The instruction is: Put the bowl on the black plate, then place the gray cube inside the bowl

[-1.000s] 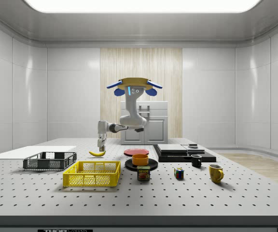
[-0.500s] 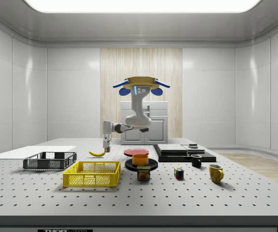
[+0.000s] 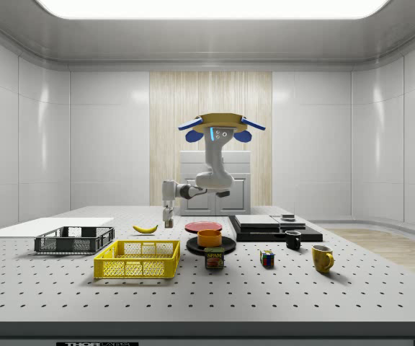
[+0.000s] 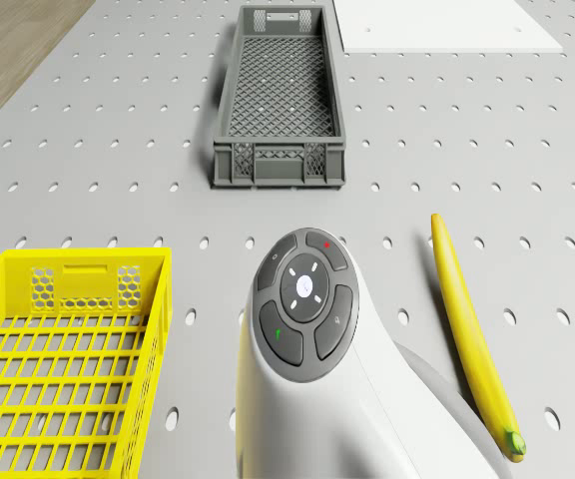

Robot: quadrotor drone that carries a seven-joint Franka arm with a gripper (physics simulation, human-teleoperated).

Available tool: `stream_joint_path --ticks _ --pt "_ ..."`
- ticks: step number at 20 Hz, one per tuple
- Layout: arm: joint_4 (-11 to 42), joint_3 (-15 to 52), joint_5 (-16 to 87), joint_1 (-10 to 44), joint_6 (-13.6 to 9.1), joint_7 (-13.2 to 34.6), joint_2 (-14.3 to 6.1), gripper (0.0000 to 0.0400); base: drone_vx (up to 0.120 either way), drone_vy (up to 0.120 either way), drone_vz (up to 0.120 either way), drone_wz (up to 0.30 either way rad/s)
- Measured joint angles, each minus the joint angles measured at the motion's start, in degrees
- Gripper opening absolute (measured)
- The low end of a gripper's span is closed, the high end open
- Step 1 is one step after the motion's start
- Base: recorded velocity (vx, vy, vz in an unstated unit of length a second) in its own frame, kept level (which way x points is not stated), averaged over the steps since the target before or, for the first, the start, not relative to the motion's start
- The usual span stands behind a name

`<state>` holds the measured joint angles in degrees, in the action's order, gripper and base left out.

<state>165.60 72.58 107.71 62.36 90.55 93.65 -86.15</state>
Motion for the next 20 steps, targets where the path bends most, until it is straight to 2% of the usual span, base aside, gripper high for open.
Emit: stream_joint_path --ticks 4,6,8,20 --pt "-0.01 0.02 -0.05 0.04 0.11 0.03 -0.12 0.0250 -0.120 -0.080 0.000 0.000" --pt "-0.01 0.03 -0.07 0.06 0.16 0.04 -0.17 0.0250 -0.120 0.000 0.000 0.000" --pt "-0.01 0.04 -0.10 0.08 0.21 0.06 -0.22 0.0250 -0.120 0.120 0.000 0.000" --pt "-0.03 0.10 -0.22 0.17 0.49 0.13 -0.52 0.0250 -0.120 0.000 0.000 0.000"
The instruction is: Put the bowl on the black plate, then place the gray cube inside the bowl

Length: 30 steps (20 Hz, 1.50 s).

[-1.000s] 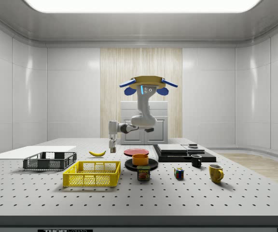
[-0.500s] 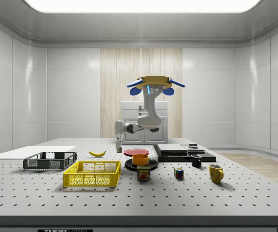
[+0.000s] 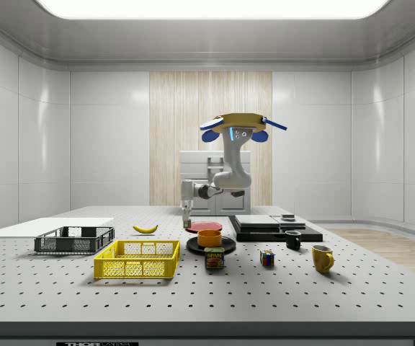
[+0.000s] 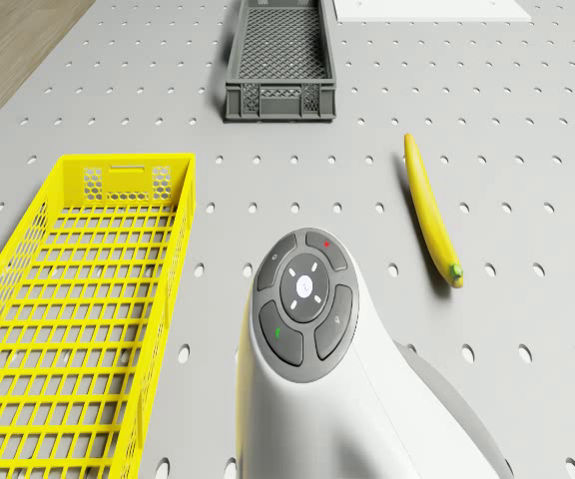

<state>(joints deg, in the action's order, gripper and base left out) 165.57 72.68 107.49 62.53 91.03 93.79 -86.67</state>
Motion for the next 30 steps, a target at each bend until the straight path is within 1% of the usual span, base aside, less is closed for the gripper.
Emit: stream_joint_path --ticks 4,6,11,14,22,25,30 --pt "0.00 0.02 -0.04 0.03 0.08 0.02 -0.09 0.0250 -0.120 0.000 0.000 0.000" --pt "-0.01 0.02 -0.05 0.04 0.12 0.03 -0.13 0.0250 -0.120 0.000 -0.100 0.000" --pt "-0.01 0.04 -0.10 0.07 0.22 0.06 -0.23 0.0250 -0.120 0.008 0.000 0.000" --pt "-0.02 0.05 -0.12 0.09 0.27 0.07 -0.28 0.0250 -0.120 0.093 0.000 0.000" --pt "-0.02 0.08 -0.18 0.14 0.40 0.11 -0.42 0.0250 -0.120 0.000 0.000 0.000" --pt "-0.12 -0.28 0.15 0.21 0.59 0.11 -0.50 0.0250 -0.013 0.000 0.000 0.000" --pt "-1.02 -3.51 3.20 0.75 1.88 0.09 -0.71 0.0250 0.000 0.000 0.000 0.000"
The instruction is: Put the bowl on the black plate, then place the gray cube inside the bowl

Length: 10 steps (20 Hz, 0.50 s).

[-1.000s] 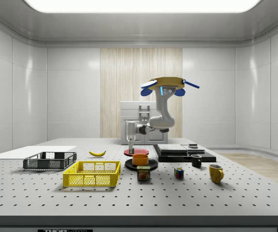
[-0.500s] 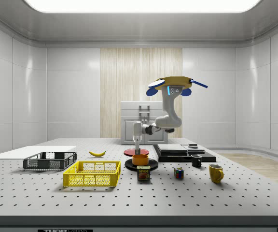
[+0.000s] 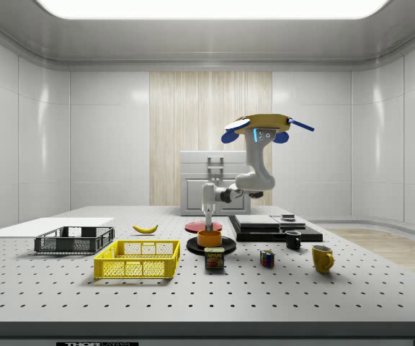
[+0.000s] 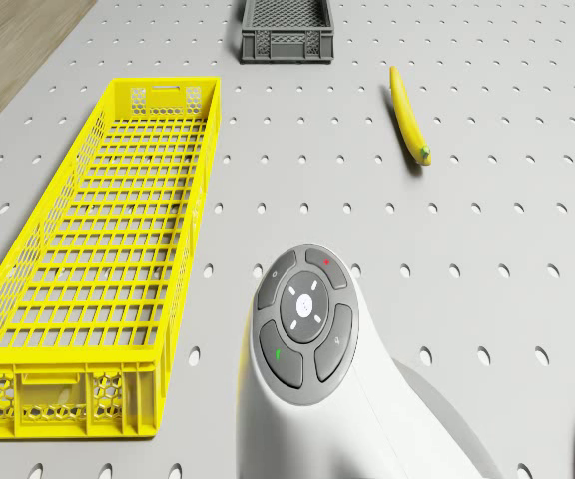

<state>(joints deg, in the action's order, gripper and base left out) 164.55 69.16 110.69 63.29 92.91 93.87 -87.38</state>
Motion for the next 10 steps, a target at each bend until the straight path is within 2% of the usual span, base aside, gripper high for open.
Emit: stream_joint_path --ticks 10 --pt "-3.11 -7.98 7.59 1.74 3.04 -0.11 0.37 0.0250 0.000 0.000 0.000 0.000"
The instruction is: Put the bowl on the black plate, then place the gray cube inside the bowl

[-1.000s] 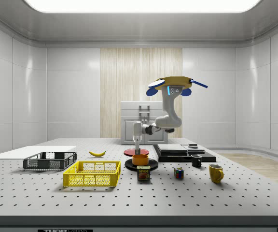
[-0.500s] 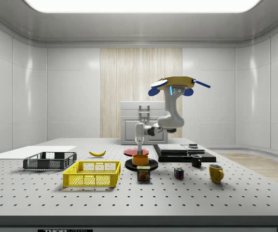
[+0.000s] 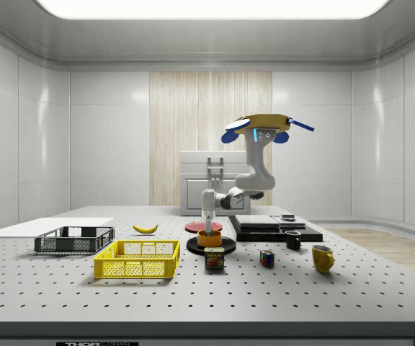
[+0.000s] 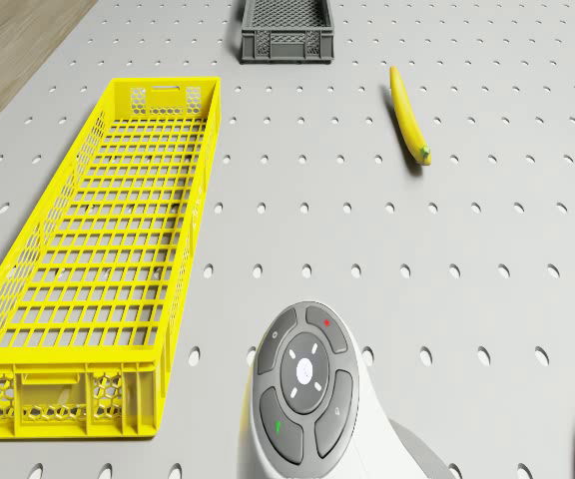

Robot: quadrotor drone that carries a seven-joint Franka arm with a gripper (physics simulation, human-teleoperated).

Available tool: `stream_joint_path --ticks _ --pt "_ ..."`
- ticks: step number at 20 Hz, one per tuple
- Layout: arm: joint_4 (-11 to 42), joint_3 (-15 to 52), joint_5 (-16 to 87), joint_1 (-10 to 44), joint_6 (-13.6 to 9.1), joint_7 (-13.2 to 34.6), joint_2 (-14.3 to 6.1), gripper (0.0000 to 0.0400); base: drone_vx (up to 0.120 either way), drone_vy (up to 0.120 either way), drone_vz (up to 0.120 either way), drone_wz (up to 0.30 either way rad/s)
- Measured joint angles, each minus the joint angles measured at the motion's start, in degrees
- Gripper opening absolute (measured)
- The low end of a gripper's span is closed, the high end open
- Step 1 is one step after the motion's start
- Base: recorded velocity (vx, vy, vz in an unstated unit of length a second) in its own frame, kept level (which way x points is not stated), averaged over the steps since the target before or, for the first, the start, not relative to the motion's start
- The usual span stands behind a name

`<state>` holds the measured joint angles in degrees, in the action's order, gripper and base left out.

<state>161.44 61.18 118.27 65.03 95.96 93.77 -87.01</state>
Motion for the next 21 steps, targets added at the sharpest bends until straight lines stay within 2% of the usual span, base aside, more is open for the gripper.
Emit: stream_joint_path --ticks 3,6,9,14,21 --pt "-1.02 -2.03 1.96 0.48 0.72 -0.07 0.37 0.0262 0.000 0.000 0.000 0.000" --pt "-1.39 -2.79 2.75 0.55 0.80 -0.18 0.70 0.0335 0.000 0.000 0.000 0.000" --pt "-0.82 -1.87 1.97 0.08 0.09 -0.31 0.87 0.0369 0.000 0.000 0.000 0.000" --pt "0.79 1.24 -0.85 -1.00 -1.69 -0.46 1.01 0.0391 0.000 0.000 0.000 0.000" --pt "1.85 3.66 -3.06 -1.70 -3.02 -0.52 1.24 0.0398 0.000 0.000 0.000 0.000"
